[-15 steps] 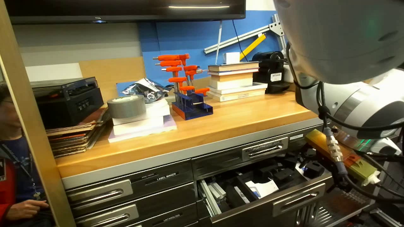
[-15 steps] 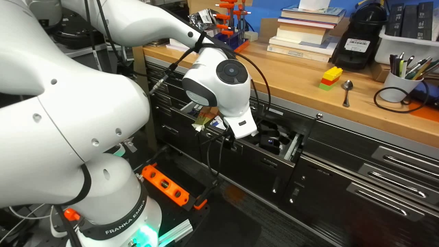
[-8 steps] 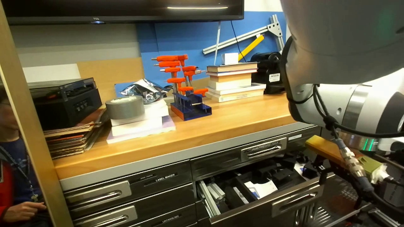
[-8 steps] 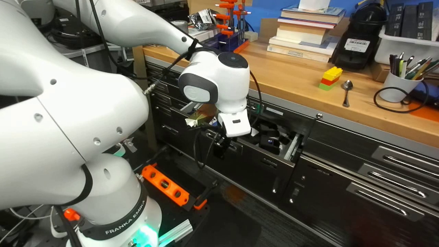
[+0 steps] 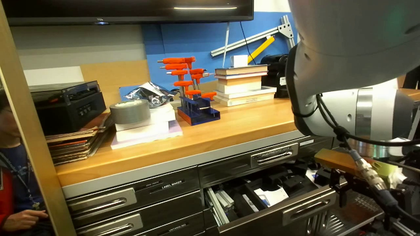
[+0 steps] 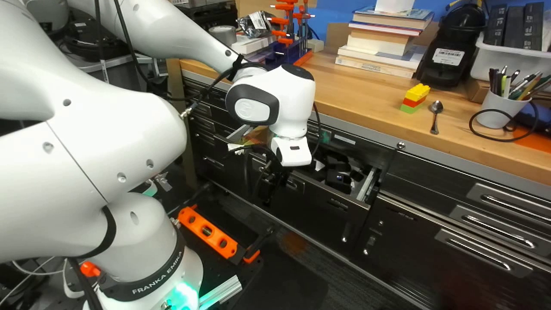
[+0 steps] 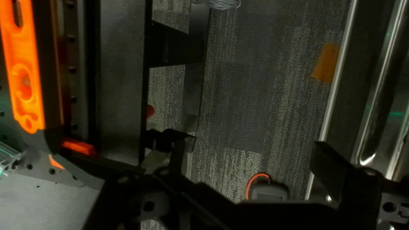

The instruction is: Put the black objects on the tabletop into the open drawer and then close the drawer

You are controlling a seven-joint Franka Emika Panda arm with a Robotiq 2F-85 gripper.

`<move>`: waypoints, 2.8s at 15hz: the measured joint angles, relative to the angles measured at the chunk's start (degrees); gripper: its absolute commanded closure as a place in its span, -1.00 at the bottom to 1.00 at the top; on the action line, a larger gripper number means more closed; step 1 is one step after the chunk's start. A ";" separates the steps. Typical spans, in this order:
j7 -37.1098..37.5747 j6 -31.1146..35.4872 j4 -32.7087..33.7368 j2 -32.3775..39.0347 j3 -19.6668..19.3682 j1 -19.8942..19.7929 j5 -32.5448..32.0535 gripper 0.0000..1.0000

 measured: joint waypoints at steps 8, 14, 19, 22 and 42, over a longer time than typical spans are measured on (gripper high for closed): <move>-0.42 -7.94 9.39 -0.54 7.46 -9.10 -5.19 -1.00; -2.75 -8.64 15.44 -2.82 13.51 -14.93 0.91 -1.00; -7.45 -8.61 20.08 -6.38 15.61 -16.84 11.56 -1.00; -9.82 -8.61 22.92 -8.66 15.57 -17.48 15.82 -1.00; -27.25 -13.27 17.35 -8.91 -4.30 -7.12 3.92 -1.00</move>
